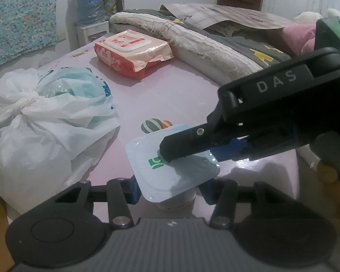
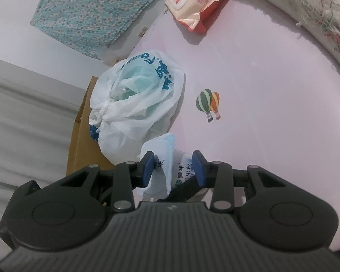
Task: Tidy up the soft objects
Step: 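Carry the yogurt cup with the right tool over the cardboard box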
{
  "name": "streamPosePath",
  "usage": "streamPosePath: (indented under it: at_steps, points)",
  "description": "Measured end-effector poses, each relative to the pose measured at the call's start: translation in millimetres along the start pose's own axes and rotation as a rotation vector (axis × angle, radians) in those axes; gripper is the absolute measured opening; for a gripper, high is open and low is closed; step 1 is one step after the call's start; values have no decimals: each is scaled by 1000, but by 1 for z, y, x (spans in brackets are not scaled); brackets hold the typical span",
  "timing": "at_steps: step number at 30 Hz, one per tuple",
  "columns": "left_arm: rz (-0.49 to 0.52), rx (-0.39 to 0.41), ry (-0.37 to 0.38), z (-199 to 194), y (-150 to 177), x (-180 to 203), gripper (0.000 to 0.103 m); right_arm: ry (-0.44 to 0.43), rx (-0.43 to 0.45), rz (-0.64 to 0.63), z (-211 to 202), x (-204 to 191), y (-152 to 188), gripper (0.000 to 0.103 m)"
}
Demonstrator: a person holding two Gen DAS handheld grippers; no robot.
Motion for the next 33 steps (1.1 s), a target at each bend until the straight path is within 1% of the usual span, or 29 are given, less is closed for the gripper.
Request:
streamPosePath:
  at_steps: [12,23,29,33]
  points:
    - [1,10,-5,-8,-1,2,50,-11,12,-9,-8,-4,3,37]
    - [20,72,-23,-38,-9,16,50,-39,64,-56,-39,-25,8,37]
    - [17,130,-58,-71,-13,20,50,-73,88,-123,-60,-54,13,37]
    - [-17,190,-99,-108,-17,12,50,-117,97,-201,-71,-92,17,37]
Point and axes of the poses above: each gripper's, at about its wrist camera, not at the fingertips, and z roughly the way its jaws point, x to its right, y to its underside, the point moved 6 cm from there along z, roughly the way its jaws point, and after that the axes turned 12 degrees about y, right-handed, at the moved point
